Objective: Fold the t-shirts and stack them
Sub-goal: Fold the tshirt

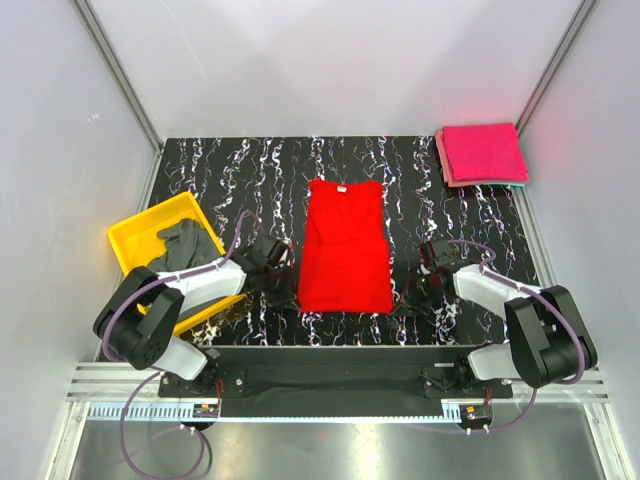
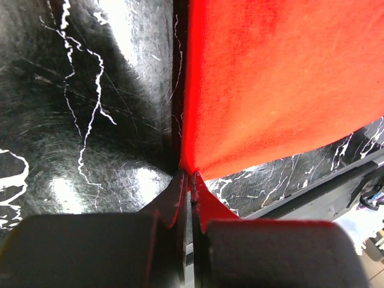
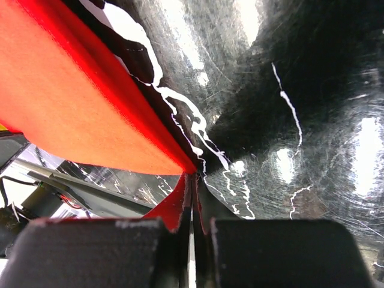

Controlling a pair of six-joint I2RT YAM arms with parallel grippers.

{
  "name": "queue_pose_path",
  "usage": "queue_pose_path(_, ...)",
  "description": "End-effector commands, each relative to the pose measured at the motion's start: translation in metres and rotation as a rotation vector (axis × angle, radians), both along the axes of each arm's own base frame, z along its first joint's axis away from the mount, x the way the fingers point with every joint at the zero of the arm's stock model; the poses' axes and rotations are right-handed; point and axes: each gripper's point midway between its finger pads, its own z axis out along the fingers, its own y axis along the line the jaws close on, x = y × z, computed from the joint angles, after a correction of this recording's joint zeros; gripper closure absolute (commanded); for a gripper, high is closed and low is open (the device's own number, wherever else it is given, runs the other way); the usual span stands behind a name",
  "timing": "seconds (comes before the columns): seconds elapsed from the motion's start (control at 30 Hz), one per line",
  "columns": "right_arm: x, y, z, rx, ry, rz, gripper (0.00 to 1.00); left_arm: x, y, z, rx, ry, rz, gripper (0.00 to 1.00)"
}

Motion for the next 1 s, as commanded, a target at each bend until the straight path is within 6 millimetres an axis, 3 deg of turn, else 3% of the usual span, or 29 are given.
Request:
queue_pose_path(0.0,0.003,-0.003,-0.001,-0.022,-0.030,0.001,1.00,0.000,0.000,0.002,-0.002,-0.009,-0.004,1.00)
queue_pose_path(0.27,-0.009,-0.009,0.012,-0.025,-0.060,-0.039,1.00,-0.005,-0.004,0.029,-0.040,-0.043,0.002,1.00)
queue_pose_path(0.5,-0.019,-0.004,0.042,0.010,-0.141,-0.034,1.00,-0.014,-0.009,0.059,-0.084,-0.095,0.000,1.00)
queue_pose_path(0.6,-0.021,-0.005,0.060,0.020,-0.178,-0.037,1.00,-0.021,-0.009,0.066,-0.081,-0.103,-0.001,1.00)
queue_pose_path(0.8,-0.029,-0.005,0.071,0.034,-0.206,-0.044,1.00,-0.035,-0.008,0.068,-0.087,-0.085,0.015,1.00)
queue_pose_path(0.97,-0.024,-0.007,0.085,0.022,-0.260,-0.049,1.00,-0.030,-0.010,0.081,-0.091,-0.107,0.018,1.00)
